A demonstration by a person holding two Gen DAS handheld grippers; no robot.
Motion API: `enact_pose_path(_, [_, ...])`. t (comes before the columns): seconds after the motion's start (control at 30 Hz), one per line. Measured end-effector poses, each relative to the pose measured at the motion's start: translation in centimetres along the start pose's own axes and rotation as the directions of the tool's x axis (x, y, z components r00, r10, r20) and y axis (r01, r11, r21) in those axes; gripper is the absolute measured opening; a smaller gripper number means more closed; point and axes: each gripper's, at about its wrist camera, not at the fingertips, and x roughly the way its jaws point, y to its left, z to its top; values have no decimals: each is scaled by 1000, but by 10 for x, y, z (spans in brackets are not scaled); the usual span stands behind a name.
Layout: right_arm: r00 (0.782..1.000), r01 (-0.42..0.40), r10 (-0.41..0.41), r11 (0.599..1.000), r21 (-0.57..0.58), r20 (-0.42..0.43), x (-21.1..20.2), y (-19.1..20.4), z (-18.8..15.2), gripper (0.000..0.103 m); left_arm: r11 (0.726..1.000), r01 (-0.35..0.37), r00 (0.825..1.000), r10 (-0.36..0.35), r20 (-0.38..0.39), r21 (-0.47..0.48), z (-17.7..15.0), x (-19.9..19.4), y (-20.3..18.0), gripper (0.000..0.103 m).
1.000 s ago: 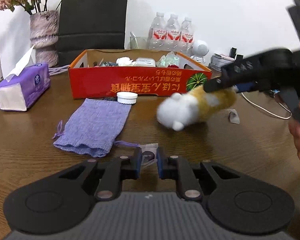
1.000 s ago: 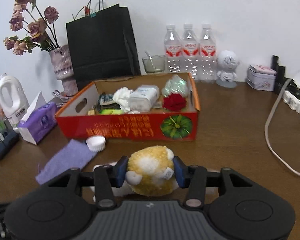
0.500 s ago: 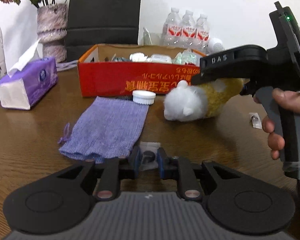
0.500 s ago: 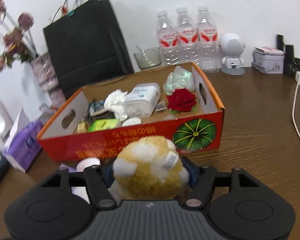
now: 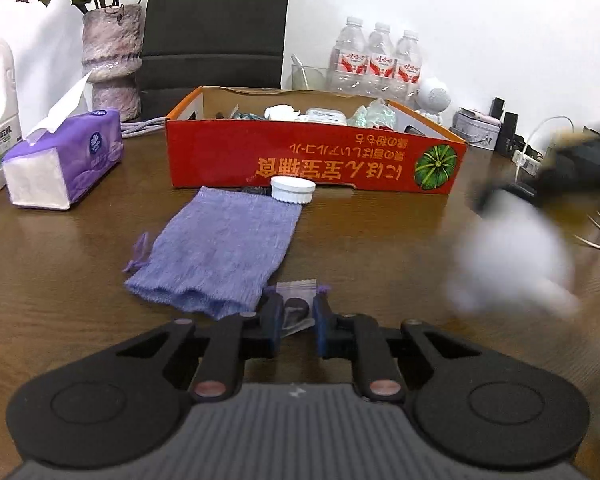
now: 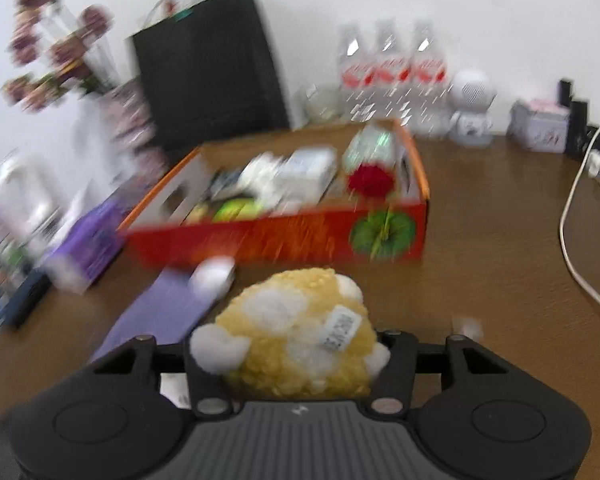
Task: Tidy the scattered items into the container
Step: 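Carry the wrapper and plush hamster over the cardboard box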
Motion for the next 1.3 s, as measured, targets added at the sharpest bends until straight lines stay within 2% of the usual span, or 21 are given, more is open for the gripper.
enact_pose_path(0.1, [995,-16,16,1000,-5,-103,-26,-8,-20,53,999,30,1000,-30,7,11,-4,-10,-7,16])
enact_pose_path(0.2, [992,37,-35,999,14,-119,-13,-13,-28,65,999,37,999,-37,11,30,-4,-14,-19,16])
enact_pose_path(0.23, [992,69,-66,997,24,-105,-2,-14,-30,77,999,36,999,-36,13,39,-5,-15,-22,17])
enact_pose_path(0.33, [991,132,-131,991,36,-26,26,-14,-31,79,998,20,999,-21,25,52,-7,-24,-24,17])
enact_pose_path(0.4, [994,108,-110,992,70,18,24,-16,-29,78,999,9,1000,-10,29,48,-9,-29,-21,17])
enact_pose_path(0.47, [995,34,-42,995,89,90,6,-19,-28,79,999,1,1000,-2,27,39,-12,-31,-18,17])
enact_pose_path(0.5, [993,8,-18,996,84,119,-5,-20,-27,81,999,-5,1000,4,20,32,-13,-30,-16,17])
enact_pose_path(0.53, [990,-3,-6,998,69,138,-15,-22,-28,89,1000,-11,1000,11,12,24,-13,-28,-14,17])
enact_pose_path(0.6, [994,26,-29,999,32,105,-22,-22,-29,92,1000,-15,1000,15,3,16,-13,-23,-13,17])
enact_pose_path(0.73, [998,65,-65,998,25,1,-1,-22,-40,89,1000,-19,1000,19,-7,20,-12,-14,-16,18])
enact_pose_path(0.8, [997,75,-74,996,57,-15,10,-24,-43,76,999,-30,1000,30,-4,37,-12,-13,-18,18])
enact_pose_path(0.87, [997,72,-69,995,76,-31,19,-25,-41,54,999,-31,1000,31,0,41,-12,-12,-18,16])
enact_pose_path(0.97, [993,109,-108,994,-1,-52,27,-12,-33,47,998,-49,999,48,18,47,-9,-14,-19,14])
enact_pose_path(1.03, [996,87,-88,996,-20,-23,20,-6,-29,46,998,-47,998,45,49,43,1,-18,-19,14])
enact_pose_path(1.1, [998,41,-42,999,8,37,7,-10,-16,46,999,-26,995,21,96,47,22,-21,-19,14])
enact_pose_path(1.17, [992,5,-10,999,42,129,-6,-18,8,47,997,-19,988,8,154,74,51,-20,-21,14])
enact_pose_path(1.23, [977,9,-22,998,65,211,-9,-24,40,47,996,-17,982,0,188,92,83,-10,-21,14])
enact_pose_path(1.3, [966,24,-45,996,86,253,1,-30,76,47,996,-31,981,13,192,89,117,13,-17,14])
